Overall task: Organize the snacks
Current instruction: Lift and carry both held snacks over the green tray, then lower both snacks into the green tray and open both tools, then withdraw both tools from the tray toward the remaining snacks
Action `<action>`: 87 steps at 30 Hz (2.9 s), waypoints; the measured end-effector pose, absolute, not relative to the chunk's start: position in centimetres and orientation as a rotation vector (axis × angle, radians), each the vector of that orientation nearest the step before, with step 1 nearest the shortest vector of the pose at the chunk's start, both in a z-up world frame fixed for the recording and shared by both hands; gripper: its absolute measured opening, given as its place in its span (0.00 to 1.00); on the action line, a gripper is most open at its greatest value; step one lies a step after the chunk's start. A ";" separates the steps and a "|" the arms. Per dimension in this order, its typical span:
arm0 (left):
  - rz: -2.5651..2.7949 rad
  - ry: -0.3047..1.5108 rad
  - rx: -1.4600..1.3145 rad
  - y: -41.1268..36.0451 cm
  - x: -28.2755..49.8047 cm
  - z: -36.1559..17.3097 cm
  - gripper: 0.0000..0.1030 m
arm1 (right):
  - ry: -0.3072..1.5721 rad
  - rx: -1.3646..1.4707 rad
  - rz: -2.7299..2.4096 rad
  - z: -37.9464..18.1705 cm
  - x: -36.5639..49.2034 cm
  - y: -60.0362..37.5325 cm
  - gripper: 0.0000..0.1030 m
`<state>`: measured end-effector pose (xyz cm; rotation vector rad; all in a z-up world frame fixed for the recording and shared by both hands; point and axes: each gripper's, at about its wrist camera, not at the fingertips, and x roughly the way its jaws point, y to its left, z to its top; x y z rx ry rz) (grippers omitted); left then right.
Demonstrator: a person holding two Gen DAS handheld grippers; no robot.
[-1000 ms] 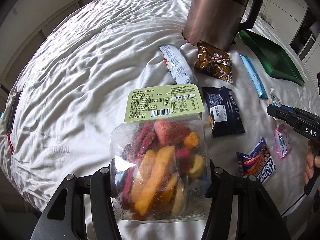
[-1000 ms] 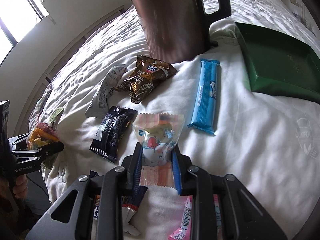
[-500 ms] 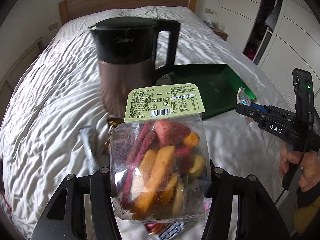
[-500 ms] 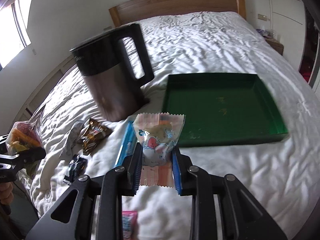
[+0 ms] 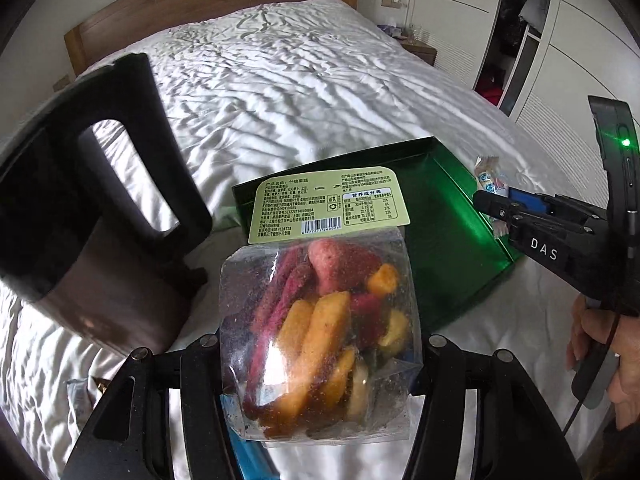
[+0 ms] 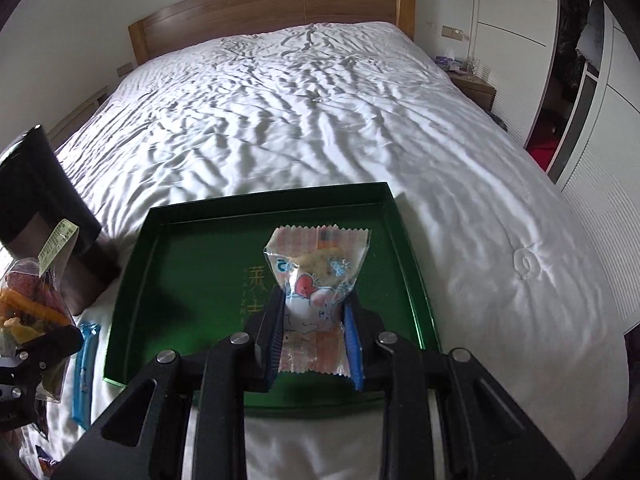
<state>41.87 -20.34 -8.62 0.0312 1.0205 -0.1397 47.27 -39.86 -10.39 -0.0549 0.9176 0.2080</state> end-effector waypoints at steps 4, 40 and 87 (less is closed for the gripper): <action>-0.098 1.055 0.048 -21.2 45.3 -11.2 0.50 | 0.955 -0.060 0.181 -12.4 51.2 -39.8 0.00; 0.063 1.119 0.077 -21.4 51.1 -17.1 0.56 | 1.059 -0.103 0.074 -17.3 56.8 -40.7 0.31; 0.309 0.845 -0.030 4.8 21.1 -1.1 0.67 | 0.744 0.082 0.196 4.5 24.6 -36.0 0.45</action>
